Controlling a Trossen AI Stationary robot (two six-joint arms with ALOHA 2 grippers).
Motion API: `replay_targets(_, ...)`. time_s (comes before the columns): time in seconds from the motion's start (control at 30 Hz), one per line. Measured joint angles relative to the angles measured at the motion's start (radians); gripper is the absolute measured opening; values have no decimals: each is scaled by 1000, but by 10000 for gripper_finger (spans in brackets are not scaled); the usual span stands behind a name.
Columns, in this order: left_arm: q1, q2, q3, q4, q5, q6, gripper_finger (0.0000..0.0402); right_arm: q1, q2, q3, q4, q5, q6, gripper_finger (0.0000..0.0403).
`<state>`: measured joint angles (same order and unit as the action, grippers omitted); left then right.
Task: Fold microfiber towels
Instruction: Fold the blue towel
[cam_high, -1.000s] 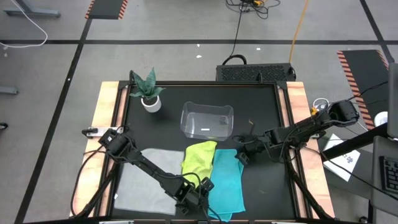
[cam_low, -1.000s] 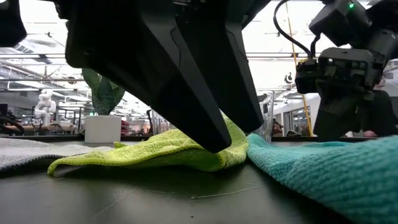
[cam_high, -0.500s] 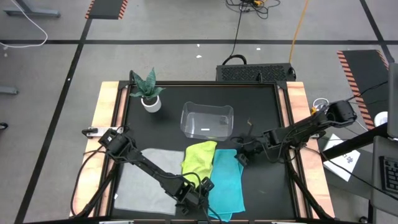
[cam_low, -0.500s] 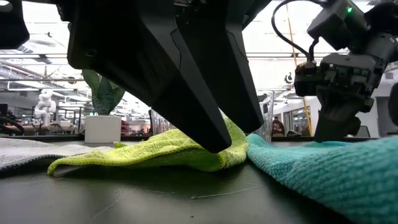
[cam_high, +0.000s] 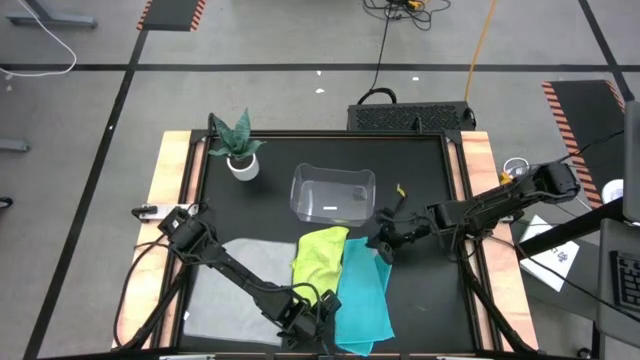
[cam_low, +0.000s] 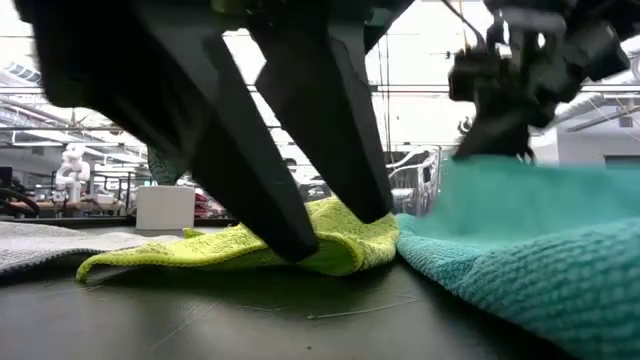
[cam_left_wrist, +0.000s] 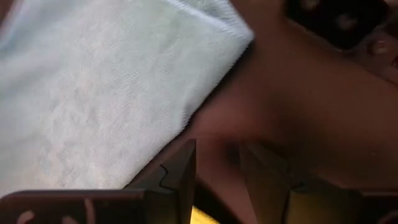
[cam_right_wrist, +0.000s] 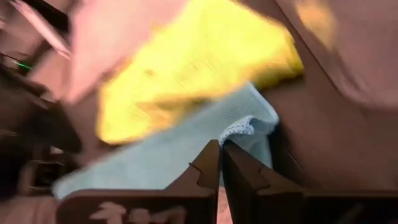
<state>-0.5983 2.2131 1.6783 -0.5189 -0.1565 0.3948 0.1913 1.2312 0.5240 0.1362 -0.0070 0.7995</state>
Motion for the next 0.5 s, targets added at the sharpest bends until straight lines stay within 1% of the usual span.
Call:
replay_targets(0.23, -30, -2, 0, 75, -39, 101, 127, -1, -68, 60, 1, 9, -39, 1)
replay_targets(0.3, -41, -10, -1, 118, -60, 132, 127, -9, -69, 61, 25, 12, -45, 1)
replay_targets(0.4, -61, -34, -1, 191, -116, 154, 127, -22, -72, 60, 79, 17, -56, 1)
replay_targets(0.5, -65, -48, 1, 265, -130, 145, 127, -33, -72, 61, 132, 17, -71, 1)
